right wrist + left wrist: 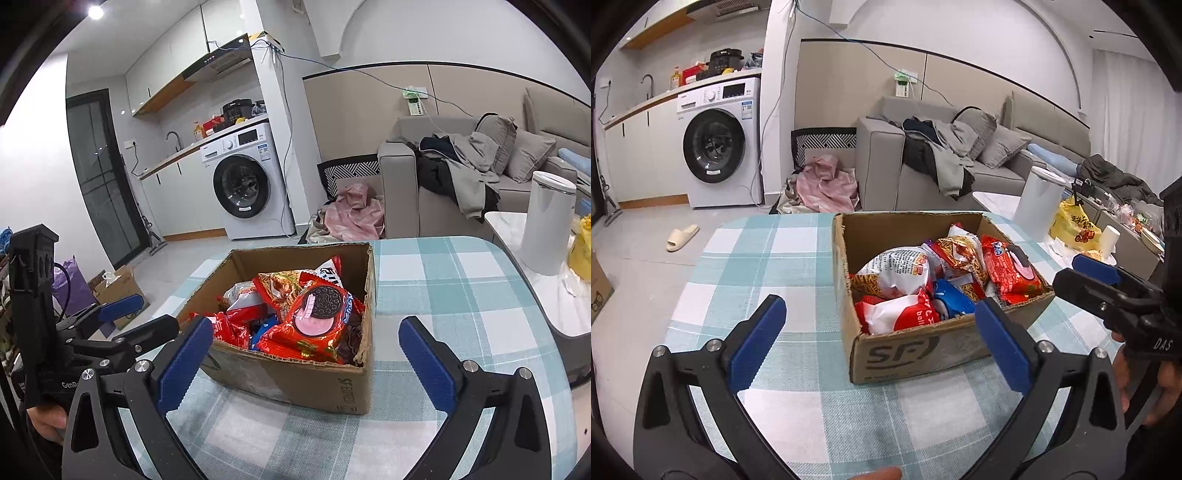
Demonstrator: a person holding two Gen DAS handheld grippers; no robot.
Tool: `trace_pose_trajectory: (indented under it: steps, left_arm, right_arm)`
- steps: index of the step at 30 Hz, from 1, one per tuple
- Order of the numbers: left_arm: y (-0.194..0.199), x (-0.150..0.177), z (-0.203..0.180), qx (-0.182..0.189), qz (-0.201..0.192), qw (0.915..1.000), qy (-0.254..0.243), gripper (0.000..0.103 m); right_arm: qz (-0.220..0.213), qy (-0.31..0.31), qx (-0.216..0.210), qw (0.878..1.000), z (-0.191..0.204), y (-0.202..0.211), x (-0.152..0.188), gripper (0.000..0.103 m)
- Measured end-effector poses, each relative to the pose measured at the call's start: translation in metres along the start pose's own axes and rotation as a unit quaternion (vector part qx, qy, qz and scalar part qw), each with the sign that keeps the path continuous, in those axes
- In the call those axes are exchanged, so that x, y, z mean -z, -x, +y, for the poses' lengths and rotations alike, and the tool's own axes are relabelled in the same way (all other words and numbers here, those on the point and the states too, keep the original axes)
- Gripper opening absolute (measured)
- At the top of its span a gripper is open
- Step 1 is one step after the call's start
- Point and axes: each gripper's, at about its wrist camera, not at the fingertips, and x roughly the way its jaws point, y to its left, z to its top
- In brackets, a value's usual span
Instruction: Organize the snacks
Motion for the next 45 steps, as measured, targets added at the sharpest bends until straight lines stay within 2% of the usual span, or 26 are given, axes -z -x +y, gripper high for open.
trace_pose_trajectory:
  steps: [11, 21, 28, 45]
  left_arm:
    - [0.029, 0.021, 0.013, -0.008, -0.01, 0.9999, 0.008, 0.102]
    - [0.035, 0.049, 0.017, -0.016, -0.013, 0.9998, 0.005, 0.102]
    - [0.047, 0.062, 0.011, -0.017, -0.041, 0.999, -0.004, 0.102]
    - [0.054, 0.082, 0.011, -0.015, -0.064, 0.9978, -0.009, 0.102]
  right_arm:
    - [-0.017, -0.002, -0.02, 1.0, 0.003, 0.019, 0.019, 0.103]
    - [-0.035, 0.019, -0.034, 0.999, 0.013, 0.036, 0.047, 0.103]
    - [-0.039, 0.046, -0.025, 0.998, 0.022, 0.042, 0.064, 0.103]
    - [-0.073, 0.067, -0.005, 0.995, 0.024, 0.047, 0.079, 0.103]
